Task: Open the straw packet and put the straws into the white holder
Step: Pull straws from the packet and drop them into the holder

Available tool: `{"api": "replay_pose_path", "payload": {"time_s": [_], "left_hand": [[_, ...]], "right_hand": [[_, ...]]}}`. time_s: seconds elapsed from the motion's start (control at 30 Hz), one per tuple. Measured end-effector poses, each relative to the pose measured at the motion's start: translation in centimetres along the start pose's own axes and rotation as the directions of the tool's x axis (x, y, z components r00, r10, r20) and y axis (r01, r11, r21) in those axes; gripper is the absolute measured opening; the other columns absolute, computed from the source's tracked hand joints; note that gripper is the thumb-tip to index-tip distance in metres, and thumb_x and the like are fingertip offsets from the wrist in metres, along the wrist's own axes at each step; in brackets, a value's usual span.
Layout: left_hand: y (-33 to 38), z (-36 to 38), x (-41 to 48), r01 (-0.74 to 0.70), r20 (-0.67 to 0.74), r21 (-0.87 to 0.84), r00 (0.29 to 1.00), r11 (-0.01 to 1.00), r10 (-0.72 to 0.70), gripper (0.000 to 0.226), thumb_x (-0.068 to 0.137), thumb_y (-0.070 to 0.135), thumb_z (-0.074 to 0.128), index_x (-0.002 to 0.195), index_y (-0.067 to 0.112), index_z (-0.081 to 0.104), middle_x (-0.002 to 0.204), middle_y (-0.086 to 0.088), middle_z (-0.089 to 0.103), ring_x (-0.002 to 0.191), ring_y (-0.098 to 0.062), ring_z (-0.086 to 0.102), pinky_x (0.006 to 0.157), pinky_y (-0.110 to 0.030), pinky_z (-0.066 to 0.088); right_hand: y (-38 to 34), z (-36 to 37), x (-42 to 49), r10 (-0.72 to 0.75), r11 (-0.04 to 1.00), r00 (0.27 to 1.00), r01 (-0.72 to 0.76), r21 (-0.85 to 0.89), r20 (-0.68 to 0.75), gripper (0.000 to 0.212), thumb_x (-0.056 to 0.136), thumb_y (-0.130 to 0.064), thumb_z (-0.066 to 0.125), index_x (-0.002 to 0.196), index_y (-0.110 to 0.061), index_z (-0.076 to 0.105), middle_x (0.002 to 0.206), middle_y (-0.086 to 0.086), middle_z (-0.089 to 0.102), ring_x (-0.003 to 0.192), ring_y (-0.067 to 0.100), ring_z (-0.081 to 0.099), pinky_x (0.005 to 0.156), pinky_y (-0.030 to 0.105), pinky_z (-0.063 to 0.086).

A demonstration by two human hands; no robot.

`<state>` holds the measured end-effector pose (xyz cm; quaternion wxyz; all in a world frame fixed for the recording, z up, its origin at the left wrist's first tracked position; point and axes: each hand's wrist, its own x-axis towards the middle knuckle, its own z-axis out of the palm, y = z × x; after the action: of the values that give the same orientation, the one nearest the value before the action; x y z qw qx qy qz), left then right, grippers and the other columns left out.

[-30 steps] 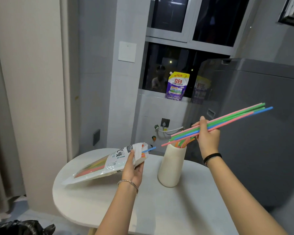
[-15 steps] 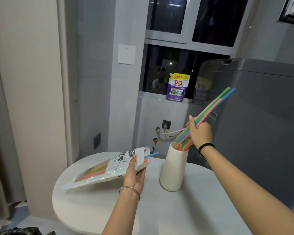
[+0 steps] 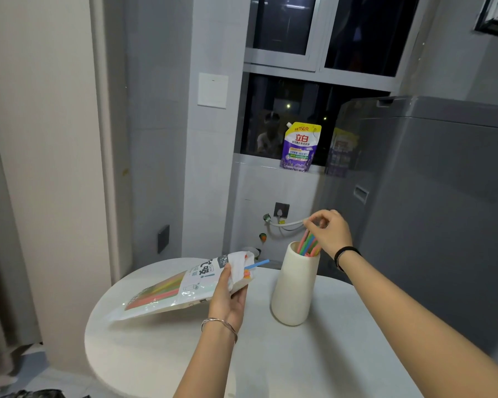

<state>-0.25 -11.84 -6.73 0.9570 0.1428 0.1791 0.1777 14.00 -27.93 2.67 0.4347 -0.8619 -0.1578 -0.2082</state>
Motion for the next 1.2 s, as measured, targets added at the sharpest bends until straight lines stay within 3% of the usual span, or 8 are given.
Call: {"api": "replay_pose_path", "payload": {"time_s": [0.2,0.37,0.5,0.63,0.77,0.87,1.07,1.2], "left_hand": [[0.0,0.1,-0.1,0.008,0.004,0.012,1.000,1.000,-0.008,0.051,0.093,0.011,0.059,0.142,0.004,0.045,0.132,-0.016,0.058,0.084,-0.017,0.062,0.061,-0.026,0.059],[0.0,0.3,-0.2,-0.002,0.045,0.039,0.999,0.999,0.001,0.049,0.094,0.011,0.057,0.140,0.000,0.045,0.117,-0.014,0.057,0.080,-0.017,0.059,0.056,-0.023,0.060],[-0.3,0.3,-0.4,-0.045,0.081,0.136,0.996,0.990,0.034,0.048,0.093,0.012,0.059,0.138,-0.001,0.048,0.123,-0.015,0.060,0.090,-0.023,0.062,0.057,-0.023,0.060],[-0.6,-0.1,-0.5,-0.133,0.151,0.385,0.985,0.913,0.080,0.046,0.091,0.017,0.063,0.134,0.006,0.054,0.131,-0.012,0.063,0.112,-0.024,0.062,0.080,-0.031,0.057],[-0.8,-0.1,-0.8,-0.299,0.241,0.607,0.952,0.736,0.188,0.030,0.081,0.013,0.074,0.110,0.013,0.067,0.109,-0.006,0.073,0.099,-0.021,0.069,0.076,-0.026,0.057],[-1.2,-0.1,-1.1,-0.365,0.345,0.669,0.924,0.647,0.165,0.028,0.075,0.008,0.079,0.101,0.017,0.070,0.097,0.002,0.077,0.086,-0.011,0.073,0.065,-0.015,0.054],[-1.8,-0.2,-1.3,-0.322,0.352,0.645,0.930,0.693,0.104,0.038,0.070,0.016,0.083,0.105,0.021,0.070,0.100,0.005,0.078,0.093,-0.009,0.073,0.073,-0.020,0.057],[-1.9,-0.3,-1.3,-0.246,0.283,0.568,0.954,0.786,0.094,0.043,0.081,0.015,0.074,0.123,0.012,0.063,0.116,-0.007,0.072,0.109,-0.023,0.068,0.084,-0.035,0.058]], "right_hand": [[-1.1,-0.1,-1.1,-0.106,0.994,0.993,0.104,-0.041,-0.059,0.024,0.081,-0.026,0.069,0.103,-0.020,0.064,0.117,0.001,0.052,0.111,0.020,0.050,0.103,0.041,0.036],[-3.2,1.7,-5.9,-0.007,0.902,0.970,0.111,0.418,-0.244,0.008,0.087,-0.016,0.061,0.087,-0.024,0.061,0.099,-0.001,0.057,0.089,0.016,0.056,0.081,0.030,0.050],[-2.8,4.3,-10.2,0.296,0.636,0.954,-0.232,0.736,0.045,0.013,0.096,-0.024,0.048,0.093,-0.015,0.057,0.095,0.004,0.057,0.075,0.014,0.056,0.061,0.022,0.048],[-2.5,6.1,-12.0,0.437,0.452,0.844,-0.505,0.735,0.311,0.038,0.098,-0.038,0.036,0.110,-0.008,0.055,0.112,0.009,0.059,0.102,0.026,0.058,0.083,0.037,0.049],[-2.5,6.4,-13.1,0.484,-0.030,0.709,-0.573,0.819,0.513,0.045,0.098,-0.043,0.034,0.117,-0.009,0.057,0.123,0.016,0.058,0.109,0.031,0.055,0.092,0.043,0.046],[-2.3,6.6,-13.6,0.493,-0.186,0.679,-0.529,0.828,0.544,0.045,0.098,-0.043,0.031,0.121,-0.013,0.057,0.108,0.014,0.062,0.095,0.029,0.060,0.075,0.039,0.048],[-2.6,6.6,-13.7,0.476,-0.146,0.748,-0.451,0.880,0.463,0.032,0.097,-0.029,0.040,0.096,-0.009,0.064,0.072,0.006,0.075,0.063,0.019,0.071,0.052,0.028,0.057],[-2.4,7.2,-13.8,0.533,0.246,0.814,-0.411,0.878,0.231,0.022,0.097,-0.021,0.041,0.109,-0.016,0.059,0.095,0.002,0.067,0.084,0.017,0.064,0.067,0.030,0.053]]}}
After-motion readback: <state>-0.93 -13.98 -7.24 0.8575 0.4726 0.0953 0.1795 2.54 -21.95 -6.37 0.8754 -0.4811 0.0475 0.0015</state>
